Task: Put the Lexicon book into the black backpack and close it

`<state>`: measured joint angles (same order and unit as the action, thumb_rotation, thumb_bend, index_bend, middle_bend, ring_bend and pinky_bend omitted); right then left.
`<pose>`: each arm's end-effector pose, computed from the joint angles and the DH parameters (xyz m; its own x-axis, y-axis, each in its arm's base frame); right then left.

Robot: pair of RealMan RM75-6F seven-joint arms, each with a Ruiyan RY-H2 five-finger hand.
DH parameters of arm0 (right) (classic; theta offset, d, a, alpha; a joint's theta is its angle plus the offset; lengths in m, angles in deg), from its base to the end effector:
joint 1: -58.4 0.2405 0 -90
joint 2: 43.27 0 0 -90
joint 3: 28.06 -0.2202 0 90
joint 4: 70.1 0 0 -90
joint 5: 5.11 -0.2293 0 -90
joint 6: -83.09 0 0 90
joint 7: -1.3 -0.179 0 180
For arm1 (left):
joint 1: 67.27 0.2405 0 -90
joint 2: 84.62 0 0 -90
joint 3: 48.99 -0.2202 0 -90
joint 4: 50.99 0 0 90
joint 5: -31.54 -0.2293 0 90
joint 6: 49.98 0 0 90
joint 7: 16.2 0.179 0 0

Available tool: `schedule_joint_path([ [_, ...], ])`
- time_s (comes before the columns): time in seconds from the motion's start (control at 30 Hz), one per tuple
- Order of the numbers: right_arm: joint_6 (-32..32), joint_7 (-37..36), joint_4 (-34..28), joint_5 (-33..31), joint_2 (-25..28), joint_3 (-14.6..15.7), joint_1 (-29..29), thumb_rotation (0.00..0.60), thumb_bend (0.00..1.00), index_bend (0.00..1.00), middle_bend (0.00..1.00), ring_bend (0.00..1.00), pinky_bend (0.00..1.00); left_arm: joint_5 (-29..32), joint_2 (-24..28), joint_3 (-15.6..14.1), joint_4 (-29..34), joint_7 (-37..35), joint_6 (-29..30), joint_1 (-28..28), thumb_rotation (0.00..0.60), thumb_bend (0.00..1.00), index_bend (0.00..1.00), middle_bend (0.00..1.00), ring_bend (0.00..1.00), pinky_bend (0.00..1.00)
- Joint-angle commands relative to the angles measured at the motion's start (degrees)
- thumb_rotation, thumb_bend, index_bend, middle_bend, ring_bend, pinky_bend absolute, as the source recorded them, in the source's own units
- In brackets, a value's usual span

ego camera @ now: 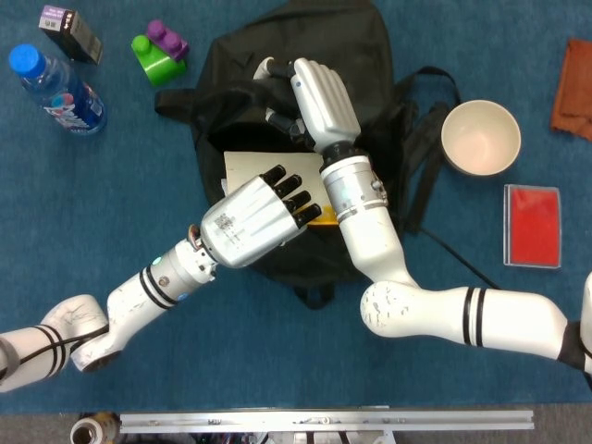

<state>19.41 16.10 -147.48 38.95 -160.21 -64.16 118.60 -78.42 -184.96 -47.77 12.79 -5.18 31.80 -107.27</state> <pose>0.0775 -0.3733 -0.0810 -0.3046 -0.2787 0.9108 -0.9229 -0.1499 -0.3546 -0.0648 0.2788 -0.0572 0.4034 -0.2729 0.8734 0.4103 -0.7992 -0.4393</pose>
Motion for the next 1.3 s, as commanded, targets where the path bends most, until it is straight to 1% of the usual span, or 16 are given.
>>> schedule_joint_path([
  [0.03,0.0,-0.1,-0.2,-0.3,0.2,0.0,0.0,0.600,1.00,0.69,0.63,0.62,0.86,0.4,-0.8,0.0,-0.8,0.4,-0.8,-0.5,0.600,0.34,0.74,0.69,0.53,0.60],
  [0.2,-0.3,0.0,-0.5,-0.5,0.3,0.2,0.1,0.600,1.00,0.69,0.63,0.62,0.87,1.3,-2.3,0.4,-2.5,2.0,-3.2,-1.8,0.600,0.34,0.73,0.69,0.53,0.60],
  [0.37,-0.4,-0.4,-0.7,-0.6,0.2,0.3,0.2,0.600,1.00,0.69,0.63,0.62,0.87,2.0,-3.3,0.7,-3.6,2.9,-4.3,-2.7,0.600,0.34,0.73,0.69,0.53,0.59],
  [0.6,-0.7,-0.7,-1.1,-0.7,0.5,0.3,0.2,0.600,1.00,0.69,0.63,0.62,0.87,1.8,-3.7,0.1,-6.1,4.4,-4.3,-3.4,0.600,0.34,0.72,0.69,0.53,0.59],
  [0.83,-0.6,-1.1,-1.2,-1.1,0.4,0.3,0.3,0.600,1.00,0.69,0.63,0.62,0.87,-1.2,-4.5,-1.3,-9.4,6.7,-3.5,-5.4,0.600,0.33,0.71,0.69,0.52,0.59],
  [1.07,-0.3,-1.1,-1.7,-1.5,0.7,0.6,0.2,0.600,0.99,0.69,0.63,0.62,0.87,-1.8,-5.9,-1.6,-11.0,5.8,-1.8,-6.4,0.600,0.30,0.71,0.69,0.52,0.60],
  [1.3,0.3,-1.2,-3.5,-2.2,1.6,1.0,-0.3,0.600,0.99,0.69,0.63,0.62,0.86,-1.1,-7.1,-1.8,-13.8,5.2,-2.7,-7.4,0.600,0.29,0.71,0.69,0.52,0.59],
])
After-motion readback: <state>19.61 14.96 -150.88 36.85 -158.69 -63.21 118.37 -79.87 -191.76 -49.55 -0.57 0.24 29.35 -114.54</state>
